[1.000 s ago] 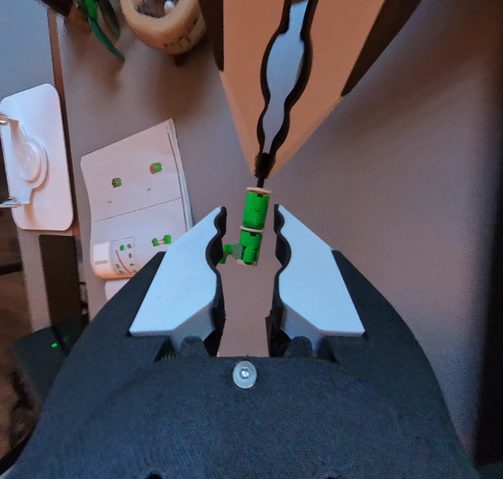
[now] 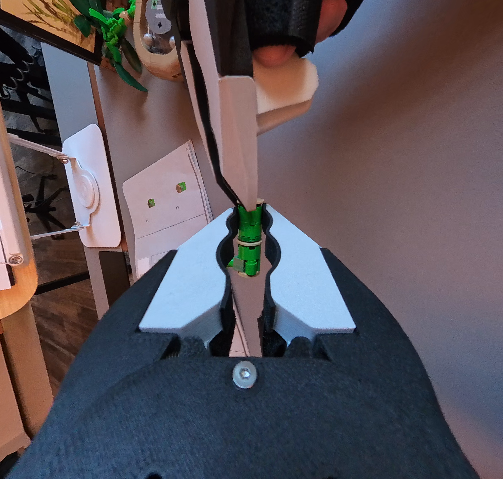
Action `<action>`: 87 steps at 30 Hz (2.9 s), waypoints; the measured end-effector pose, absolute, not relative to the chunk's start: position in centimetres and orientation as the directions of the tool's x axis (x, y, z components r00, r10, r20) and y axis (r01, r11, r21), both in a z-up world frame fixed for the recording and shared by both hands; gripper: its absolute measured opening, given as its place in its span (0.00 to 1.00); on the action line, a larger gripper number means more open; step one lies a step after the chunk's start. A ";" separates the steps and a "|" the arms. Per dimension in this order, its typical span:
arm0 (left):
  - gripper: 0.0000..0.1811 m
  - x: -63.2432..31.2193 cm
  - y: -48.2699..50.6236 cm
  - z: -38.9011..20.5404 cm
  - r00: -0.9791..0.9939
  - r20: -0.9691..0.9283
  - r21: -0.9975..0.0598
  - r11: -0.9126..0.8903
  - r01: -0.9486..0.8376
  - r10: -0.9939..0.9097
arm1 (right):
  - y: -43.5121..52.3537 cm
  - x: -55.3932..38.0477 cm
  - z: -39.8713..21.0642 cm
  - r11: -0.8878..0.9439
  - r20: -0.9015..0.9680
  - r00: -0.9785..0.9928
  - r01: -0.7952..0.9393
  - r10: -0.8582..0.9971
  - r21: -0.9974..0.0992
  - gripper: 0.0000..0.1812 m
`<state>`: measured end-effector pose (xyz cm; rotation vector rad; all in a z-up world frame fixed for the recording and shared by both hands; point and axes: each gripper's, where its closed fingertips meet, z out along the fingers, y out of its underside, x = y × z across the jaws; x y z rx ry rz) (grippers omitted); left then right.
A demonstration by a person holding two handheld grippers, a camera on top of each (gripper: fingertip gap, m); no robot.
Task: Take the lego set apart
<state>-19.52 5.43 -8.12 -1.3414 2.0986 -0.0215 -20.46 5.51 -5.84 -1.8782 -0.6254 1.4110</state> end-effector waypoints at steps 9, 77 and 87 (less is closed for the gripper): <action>0.08 -19.6 5.5 -8.2 -0.284 -0.511 -0.321 0.487 -0.813 -0.811 | 5.0 -20.5 -6.4 -0.679 -0.645 0.294 0.021 0.705 -0.733 0.09; 0.09 -19.4 3.0 0.2 -0.228 0.407 -0.844 -0.269 -0.463 -0.885 | 3.1 -19.6 0.8 0.539 0.642 0.480 0.352 0.598 -0.765 0.20; 0.09 -54.7 14.4 0.0 0.869 -0.320 -0.568 -0.658 -0.494 -0.376 | 5.5 -19.3 -2.4 0.396 0.567 0.483 0.414 0.667 -0.819 0.21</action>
